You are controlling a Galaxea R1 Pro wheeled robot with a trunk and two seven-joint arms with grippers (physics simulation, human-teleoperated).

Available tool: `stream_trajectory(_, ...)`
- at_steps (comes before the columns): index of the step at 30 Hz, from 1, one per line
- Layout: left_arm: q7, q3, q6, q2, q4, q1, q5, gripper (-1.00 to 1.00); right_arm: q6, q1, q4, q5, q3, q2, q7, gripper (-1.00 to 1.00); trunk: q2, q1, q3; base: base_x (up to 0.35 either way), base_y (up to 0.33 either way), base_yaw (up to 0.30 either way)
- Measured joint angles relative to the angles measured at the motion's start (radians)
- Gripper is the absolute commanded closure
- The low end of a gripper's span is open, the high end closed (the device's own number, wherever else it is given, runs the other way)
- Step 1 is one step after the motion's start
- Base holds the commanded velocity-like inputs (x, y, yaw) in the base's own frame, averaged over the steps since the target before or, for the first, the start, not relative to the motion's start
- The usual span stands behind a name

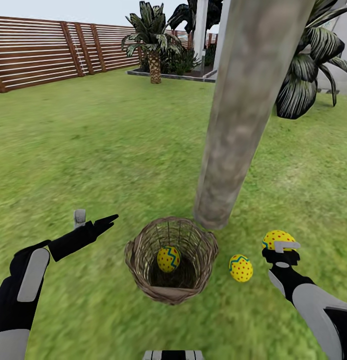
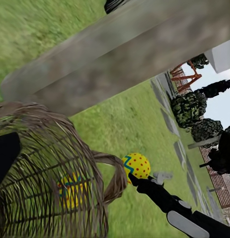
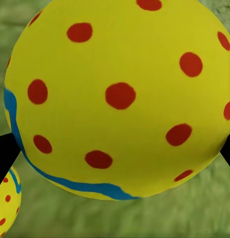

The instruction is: Take the three Easter eggs out of the wicker basket on the lawn in the garden, then place them on the lawn next to a single tree (choose any tree) so that all three eggs are next to the same tree and none are left in the basket.

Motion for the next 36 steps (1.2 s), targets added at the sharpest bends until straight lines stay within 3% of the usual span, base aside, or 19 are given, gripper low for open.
stream_trajectory(16, -0.001, 0.001, 0.001, 0.001, -0.004, 0.000, 0.000, -1.00, 0.000, 0.000, 0.000, 0.000, -0.001, 0.000, 0.000, 1.00, -0.112, 0.061, -0.050, 0.000, 0.000, 0.000)
stream_trajectory(20, -0.048, 0.077, 0.003, 0.017, -0.004, 0.006, 0.001, -1.00, 0.000, 0.000, -0.001, 0.000, -0.001, 0.000, 0.000, 1.00, -0.140, 0.077, -0.063, 0.000, 0.000, 0.000)
stream_trajectory(23, -0.127, 0.200, 0.011, 0.051, 0.000, 0.022, -0.001, -1.00, 0.000, 0.000, -0.002, 0.000, -0.001, -0.001, 0.000, 1.00, -0.161, 0.088, -0.072, 0.000, 0.000, 0.000)
stream_trajectory(26, -0.171, 0.286, 0.024, 0.063, -0.001, 0.036, -0.002, -1.00, 0.000, 0.000, -0.002, 0.000, -0.001, -0.002, 0.000, 1.00, -0.182, 0.100, -0.081, 0.000, 0.000, 0.000)
stream_trajectory(36, -0.181, 0.305, 0.029, 0.063, 0.001, 0.038, -0.002, -1.00, -0.001, 0.000, -0.003, 0.002, 0.000, -0.002, 0.001, 1.00, -0.196, 0.107, -0.088, 0.000, -0.072, 0.000)
